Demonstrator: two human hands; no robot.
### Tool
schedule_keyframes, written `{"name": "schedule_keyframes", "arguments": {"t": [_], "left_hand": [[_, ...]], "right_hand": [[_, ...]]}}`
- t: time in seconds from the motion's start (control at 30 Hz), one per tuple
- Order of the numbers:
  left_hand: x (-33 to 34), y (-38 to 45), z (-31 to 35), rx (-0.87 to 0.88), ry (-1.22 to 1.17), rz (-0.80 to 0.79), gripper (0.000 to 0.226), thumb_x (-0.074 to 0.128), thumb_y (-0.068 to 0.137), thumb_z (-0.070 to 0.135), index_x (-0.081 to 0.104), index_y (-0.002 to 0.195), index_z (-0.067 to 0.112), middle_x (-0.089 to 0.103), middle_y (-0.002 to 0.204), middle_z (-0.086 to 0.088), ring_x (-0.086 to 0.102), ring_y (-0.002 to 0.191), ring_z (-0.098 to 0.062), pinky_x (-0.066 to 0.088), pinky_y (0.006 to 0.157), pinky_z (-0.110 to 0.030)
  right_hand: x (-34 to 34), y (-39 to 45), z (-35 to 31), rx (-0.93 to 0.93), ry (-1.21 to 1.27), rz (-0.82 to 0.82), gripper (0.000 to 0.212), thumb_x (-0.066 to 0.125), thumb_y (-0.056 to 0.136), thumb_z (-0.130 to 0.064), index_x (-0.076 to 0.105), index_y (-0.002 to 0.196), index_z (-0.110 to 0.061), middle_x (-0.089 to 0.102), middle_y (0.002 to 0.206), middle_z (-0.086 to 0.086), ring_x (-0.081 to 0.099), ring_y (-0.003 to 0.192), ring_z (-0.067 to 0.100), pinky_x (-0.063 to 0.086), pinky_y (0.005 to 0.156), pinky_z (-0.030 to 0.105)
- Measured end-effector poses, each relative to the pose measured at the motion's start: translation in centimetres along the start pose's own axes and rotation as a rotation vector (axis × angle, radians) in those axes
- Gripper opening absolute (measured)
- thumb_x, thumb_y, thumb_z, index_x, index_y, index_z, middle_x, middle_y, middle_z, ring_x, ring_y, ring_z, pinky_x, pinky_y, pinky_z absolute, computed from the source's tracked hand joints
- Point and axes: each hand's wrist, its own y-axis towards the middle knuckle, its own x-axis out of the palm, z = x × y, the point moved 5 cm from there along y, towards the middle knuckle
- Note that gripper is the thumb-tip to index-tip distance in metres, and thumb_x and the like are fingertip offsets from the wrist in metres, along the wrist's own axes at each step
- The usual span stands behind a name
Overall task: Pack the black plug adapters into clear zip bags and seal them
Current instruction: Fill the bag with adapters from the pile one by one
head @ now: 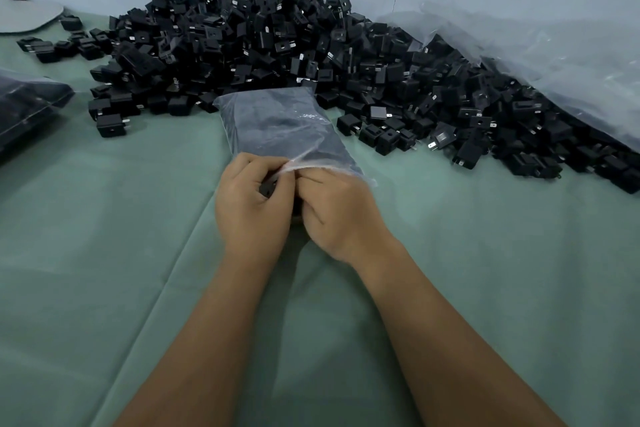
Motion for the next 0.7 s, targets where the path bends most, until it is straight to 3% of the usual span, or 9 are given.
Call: {"name": "schedule_keyframes", "arguments": {"t": [0.07, 0.13, 0.27, 0.33, 0.4, 0.5, 0.57, 0.63, 0.7], "left_hand": [[0.0, 0.0, -0.1, 0.000, -0.003, 0.001, 0.011, 0.064, 0.085, 0.017, 0.071, 0.085, 0.026, 0.061, 0.082, 0.008, 0.057, 0.080, -0.009, 0.040, 0.070, -0.011], [0.0, 0.0, -0.3, -0.014, -0.010, 0.012, 0.011, 0.063, 0.084, 0.019, 0.070, 0.083, 0.028, 0.062, 0.082, 0.007, 0.058, 0.081, -0.011, 0.040, 0.070, -0.012], [0.1, 0.1, -0.5, -0.048, -0.018, 0.008, 0.013, 0.062, 0.083, 0.019, 0.068, 0.079, 0.030, 0.061, 0.079, 0.010, 0.057, 0.078, -0.007, 0.039, 0.070, -0.012], [0.2, 0.1, -0.7, -0.058, -0.012, -0.004, 0.014, 0.064, 0.084, 0.016, 0.069, 0.080, 0.029, 0.062, 0.080, 0.009, 0.058, 0.078, -0.006, 0.041, 0.070, -0.014], [0.4, 0.1, -0.9, -0.072, -0.014, -0.023, 0.013, 0.064, 0.084, 0.017, 0.070, 0.081, 0.028, 0.063, 0.081, 0.009, 0.058, 0.078, -0.006, 0.045, 0.070, -0.020], [0.4, 0.2, -0.9, -0.073, -0.013, -0.023, 0.012, 0.062, 0.082, 0.020, 0.069, 0.079, 0.029, 0.063, 0.080, 0.010, 0.059, 0.078, -0.006, 0.046, 0.070, -0.022], [0.5, 0.2, -1.0, -0.064, -0.004, -0.025, 0.012, 0.063, 0.082, 0.018, 0.069, 0.078, 0.029, 0.062, 0.079, 0.010, 0.058, 0.078, -0.006, 0.045, 0.070, -0.021], [0.5, 0.2, -1.0, -0.059, 0.003, -0.025, 0.013, 0.064, 0.082, 0.017, 0.068, 0.077, 0.028, 0.062, 0.079, 0.010, 0.058, 0.078, -0.006, 0.044, 0.070, -0.019], [0.5, 0.2, -1.1, -0.064, 0.003, -0.025, 0.014, 0.065, 0.083, 0.017, 0.068, 0.077, 0.029, 0.062, 0.079, 0.010, 0.058, 0.078, -0.005, 0.044, 0.069, -0.018]], "right_hand": [[-1.4, 0.0, -0.4, -0.102, -0.098, 0.255, 0.018, 0.045, 0.073, 0.000, 0.061, 0.065, -0.001, 0.059, 0.065, 0.010, 0.050, 0.057, 0.027, 0.043, 0.052, 0.037], [-2.4, 0.2, 0.2, -0.092, -0.134, 0.428, 0.014, 0.044, 0.068, 0.000, 0.057, 0.062, -0.002, 0.055, 0.064, 0.010, 0.046, 0.056, 0.027, 0.037, 0.052, 0.036], [-3.7, 0.3, 6.2, 0.408, 0.077, 0.593, 0.030, 0.042, 0.074, 0.000, 0.065, 0.091, -0.009, 0.057, 0.093, 0.000, 0.054, 0.086, 0.018, 0.046, 0.071, 0.030], [-3.6, -0.2, 9.9, 0.698, 0.093, 0.498, 0.045, 0.041, 0.082, 0.000, 0.063, 0.114, -0.021, 0.048, 0.107, -0.006, 0.051, 0.101, 0.015, 0.047, 0.081, 0.028], [-2.8, -0.9, 12.7, 0.831, 0.031, 0.275, 0.059, 0.041, 0.087, -0.002, 0.050, 0.135, -0.035, 0.040, 0.111, -0.006, 0.045, 0.109, 0.017, 0.043, 0.090, 0.029], [-1.6, -1.5, 14.2, 0.889, -0.034, 0.008, 0.065, 0.042, 0.089, -0.017, 0.028, 0.145, -0.047, 0.038, 0.112, -0.002, 0.035, 0.117, 0.020, 0.030, 0.102, 0.032], [-1.0, -1.2, 14.4, 0.843, -0.176, -0.101, 0.058, 0.044, 0.092, -0.028, 0.029, 0.145, -0.044, 0.041, 0.120, 0.001, 0.031, 0.122, 0.023, 0.024, 0.100, 0.034], [-1.3, -1.1, 14.4, 0.822, -0.180, -0.018, 0.045, 0.051, 0.092, -0.031, 0.043, 0.135, -0.038, 0.050, 0.121, 0.001, 0.037, 0.121, 0.024, 0.030, 0.099, 0.035], [-2.1, -1.6, 14.3, 0.854, 0.007, 0.183, 0.028, 0.057, 0.090, -0.025, 0.053, 0.117, -0.032, 0.060, 0.106, -0.003, 0.053, 0.101, 0.016, 0.044, 0.084, 0.029]]}}
